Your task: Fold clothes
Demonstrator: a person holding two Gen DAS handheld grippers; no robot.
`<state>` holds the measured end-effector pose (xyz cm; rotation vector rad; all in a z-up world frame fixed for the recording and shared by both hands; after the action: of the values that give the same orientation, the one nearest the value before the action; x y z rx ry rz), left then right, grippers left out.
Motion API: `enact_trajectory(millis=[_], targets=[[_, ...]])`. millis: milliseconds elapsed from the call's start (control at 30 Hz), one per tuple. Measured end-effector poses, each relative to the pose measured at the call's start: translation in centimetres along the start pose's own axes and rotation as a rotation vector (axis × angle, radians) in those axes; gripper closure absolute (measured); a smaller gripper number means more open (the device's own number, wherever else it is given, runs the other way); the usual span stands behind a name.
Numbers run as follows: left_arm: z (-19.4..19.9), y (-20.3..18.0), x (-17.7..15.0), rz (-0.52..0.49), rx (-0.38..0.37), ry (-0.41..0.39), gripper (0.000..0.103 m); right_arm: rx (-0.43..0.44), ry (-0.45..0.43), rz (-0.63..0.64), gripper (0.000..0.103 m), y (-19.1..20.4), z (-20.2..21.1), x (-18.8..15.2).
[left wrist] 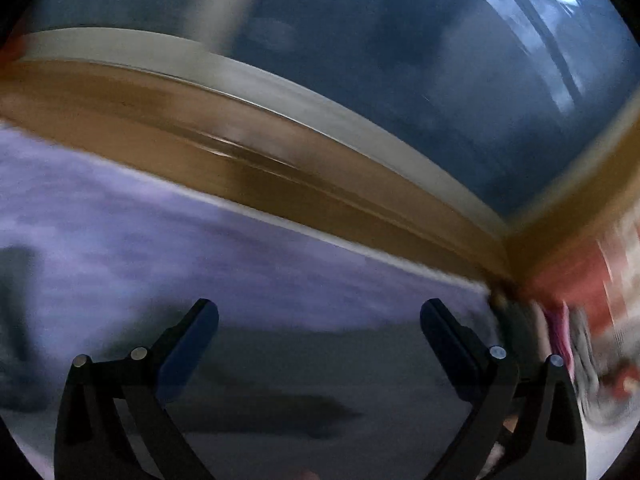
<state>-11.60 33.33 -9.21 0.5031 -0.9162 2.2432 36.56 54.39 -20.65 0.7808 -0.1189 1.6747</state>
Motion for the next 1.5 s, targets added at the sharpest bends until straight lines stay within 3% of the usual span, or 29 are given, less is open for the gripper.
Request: enact_trajectory(millis=[100,233,300,367,467,533,667,733,800,867,900,933,967,1000,1067,1167,1267,1367,1433,1467,1500], targets=[[4.3,7.7,1.9,0.115,0.058,-0.086,0.000,-0.041,-0.010,-0.105,0.094,-1.8,1.6,-0.6],[5.8,14.5,2.9,0.240,0.016,-0.112,0.000,-0.169,-0.013,-0.237,0.094,-4.7,1.4,-0.6],[4.2,15.5,2.4,0.214,-0.027,-0.021,0.000,-0.197,-0.039,-0.301,0.094,-4.6,2.1,-0.6],[2.4,15.4,1.9,0.115,-0.041,0.105,0.002,-0.277,-0.090,-0.334,0.090,-3.4,3.4,-0.7],[1.4,15.7,1.7,-0.009,-0.064,0.206,0.008,-0.353,-0.189,-0.328,0.069,0.2,5.4,-1.1],[1.3,17.0,2.3,-0.027,-0.081,0.221,0.009,-0.317,-0.234,-0.257,0.065,4.9,5.7,-1.3],[0.6,21.7,4.7,0.103,-0.047,0.239,0.009,-0.065,-0.181,-0.073,0.053,17.6,2.8,-1.7],[-0.6,23.5,4.8,0.090,0.075,0.325,0.009,0.099,-0.097,0.016,0.050,24.8,0.3,-2.8],[-2.4,24.0,4.6,0.012,0.182,0.411,0.009,0.243,0.022,0.095,0.050,31.3,-2.0,-4.6],[-4.1,23.9,4.2,-0.026,0.192,0.475,0.024,0.328,0.146,0.157,0.050,36.1,-4.1,-6.6],[-4.8,23.8,4.0,-0.028,0.201,0.491,0.040,0.349,0.198,0.182,0.050,37.9,-4.9,-7.5],[-5.3,23.4,3.9,-0.045,0.216,0.494,0.071,0.362,0.250,0.202,0.050,39.3,-5.8,-8.6],[-5.5,22.9,3.9,-0.070,0.239,0.493,0.088,0.367,0.292,0.213,0.050,40.4,-6.7,-9.2],[-5.7,22.6,3.7,-0.087,0.266,0.502,0.092,0.371,0.332,0.222,0.050,41.5,-7.6,-9.7],[-5.2,22.2,3.6,-0.095,0.244,0.480,0.096,0.378,0.366,0.219,0.050,42.3,-8.8,-10.4],[-2.7,21.9,4.5,-0.049,0.136,0.393,0.098,0.381,0.401,0.178,0.050,43.1,-10.5,-10.5],[1.0,21.5,6.2,0.002,-0.018,0.241,0.098,0.400,0.430,0.090,0.050,43.1,-11.1,-10.4],[5.5,20.6,8.3,0.013,-0.128,0.084,0.098,0.444,0.401,0.012,0.050,43.1,-11.0,-10.3],[8.0,20.3,9.2,0.037,-0.173,0.021,0.098,0.460,0.349,-0.026,0.063,42.9,-10.5,-9.3],[9.0,20.4,9.6,0.054,-0.191,-0.008,0.098,0.468,0.322,-0.045,0.083,42.8,-10.2,-8.8],[9.9,20.5,10.1,0.071,-0.203,-0.036,0.098,0.476,0.296,-0.064,0.092,42.7,-10.0,-8.3]])
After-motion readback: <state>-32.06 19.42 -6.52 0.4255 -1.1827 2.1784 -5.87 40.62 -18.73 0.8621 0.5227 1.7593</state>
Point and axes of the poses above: each gripper's, at about its wrist camera, not at the fingertips, and z roughly against the way its jaws point, y to its left, x to its top, the point moved 3 cm from there along -z, roughly the way its jaws point, and after that the axes turned 3 degrees about -y, right-handed, at the moved point
